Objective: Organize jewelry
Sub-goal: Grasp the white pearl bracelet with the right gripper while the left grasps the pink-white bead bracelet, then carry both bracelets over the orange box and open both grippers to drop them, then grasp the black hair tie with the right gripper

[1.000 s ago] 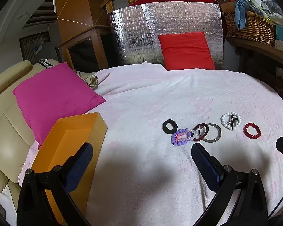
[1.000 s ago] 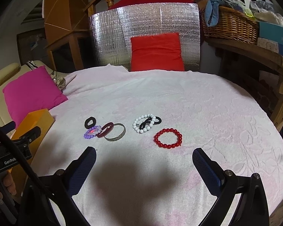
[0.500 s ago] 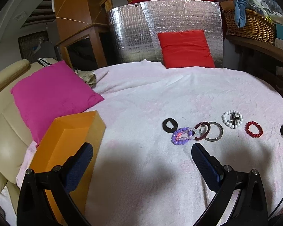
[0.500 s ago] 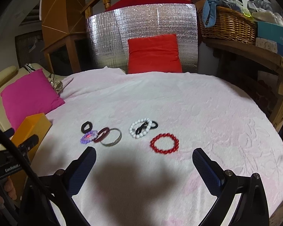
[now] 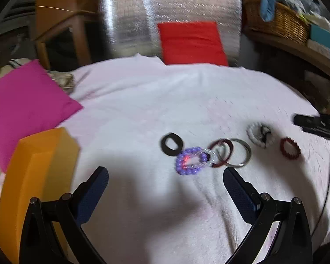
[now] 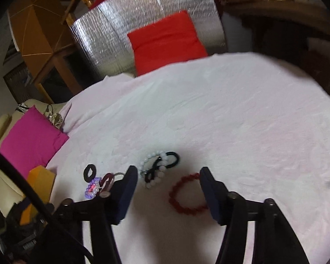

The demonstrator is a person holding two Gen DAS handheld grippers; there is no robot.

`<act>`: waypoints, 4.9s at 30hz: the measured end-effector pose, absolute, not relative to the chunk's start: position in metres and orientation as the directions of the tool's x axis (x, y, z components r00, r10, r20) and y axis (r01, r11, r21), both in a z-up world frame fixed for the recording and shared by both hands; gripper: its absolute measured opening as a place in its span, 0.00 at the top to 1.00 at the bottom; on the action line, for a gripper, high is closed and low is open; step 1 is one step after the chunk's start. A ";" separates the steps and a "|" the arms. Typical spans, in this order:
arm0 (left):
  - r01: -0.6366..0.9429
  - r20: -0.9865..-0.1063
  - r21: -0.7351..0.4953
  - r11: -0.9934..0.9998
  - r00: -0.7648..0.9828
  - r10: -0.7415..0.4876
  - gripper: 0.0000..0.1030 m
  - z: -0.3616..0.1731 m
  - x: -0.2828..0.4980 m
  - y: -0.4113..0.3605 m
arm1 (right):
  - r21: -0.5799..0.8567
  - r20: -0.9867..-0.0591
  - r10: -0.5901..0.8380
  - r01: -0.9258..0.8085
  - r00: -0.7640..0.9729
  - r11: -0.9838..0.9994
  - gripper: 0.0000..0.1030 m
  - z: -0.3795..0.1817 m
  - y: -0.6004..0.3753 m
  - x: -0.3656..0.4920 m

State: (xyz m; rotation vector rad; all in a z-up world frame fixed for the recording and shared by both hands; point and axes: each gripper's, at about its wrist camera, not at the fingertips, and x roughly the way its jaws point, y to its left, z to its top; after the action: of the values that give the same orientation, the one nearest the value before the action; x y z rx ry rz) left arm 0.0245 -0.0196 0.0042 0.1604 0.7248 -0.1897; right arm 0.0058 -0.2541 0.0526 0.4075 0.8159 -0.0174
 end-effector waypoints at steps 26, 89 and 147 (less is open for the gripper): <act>0.372 -0.772 -0.085 0.924 0.562 -0.297 0.48 -0.038 0.073 -0.044 | 0.426 -0.720 0.185 0.216 0.669 0.878 0.90 0.031 -0.240 0.044; 0.468 -0.714 -0.160 0.869 0.553 -0.429 0.93 -0.005 0.064 -0.051 | 0.434 -0.686 0.172 0.207 0.707 0.877 0.90 0.041 -0.241 0.024; 0.022 -0.691 -0.052 0.998 0.721 -0.052 0.61 0.059 -0.054 0.148 | 0.532 -0.613 0.573 -0.252 0.544 0.808 0.89 0.085 0.020 0.021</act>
State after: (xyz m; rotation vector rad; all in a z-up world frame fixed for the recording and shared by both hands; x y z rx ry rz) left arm -0.0544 0.1478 0.0588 -0.0411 0.7641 -0.0413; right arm 0.0208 0.0199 0.0849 0.4090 0.8670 0.5060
